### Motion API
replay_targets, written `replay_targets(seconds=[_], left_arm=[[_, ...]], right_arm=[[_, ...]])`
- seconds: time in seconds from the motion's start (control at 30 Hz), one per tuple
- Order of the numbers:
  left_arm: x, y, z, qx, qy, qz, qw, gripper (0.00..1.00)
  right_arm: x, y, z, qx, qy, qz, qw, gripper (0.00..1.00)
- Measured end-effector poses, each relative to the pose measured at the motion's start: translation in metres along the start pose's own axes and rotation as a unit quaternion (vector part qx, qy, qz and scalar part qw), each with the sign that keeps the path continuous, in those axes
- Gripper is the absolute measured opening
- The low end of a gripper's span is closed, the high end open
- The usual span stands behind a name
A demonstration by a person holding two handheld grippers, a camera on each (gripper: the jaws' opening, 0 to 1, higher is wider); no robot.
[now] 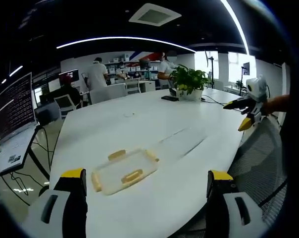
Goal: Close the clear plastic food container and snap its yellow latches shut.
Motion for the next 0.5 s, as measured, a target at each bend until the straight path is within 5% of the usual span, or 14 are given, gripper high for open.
replay_targets(seconds=[0.5], left_arm=[[-0.0003, 0.0027, 0.0012, 0.0, 0.001, -0.001, 1.0, 0.99]], right_arm=[[-0.0004, -0.001, 0.0027, 0.0, 0.003, 0.006, 1.0, 0.98]])
Point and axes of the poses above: the point that each gripper's makers call its tool centre point, and the gripper's own axes: x roughly forward along the fingers, y roughly to its left, z roughly out of its top, the point moved 10 cm from there along -x, roughly backward along the fingers, and after that the axes turned 9 degrees about -y, right-handed, at the moved point
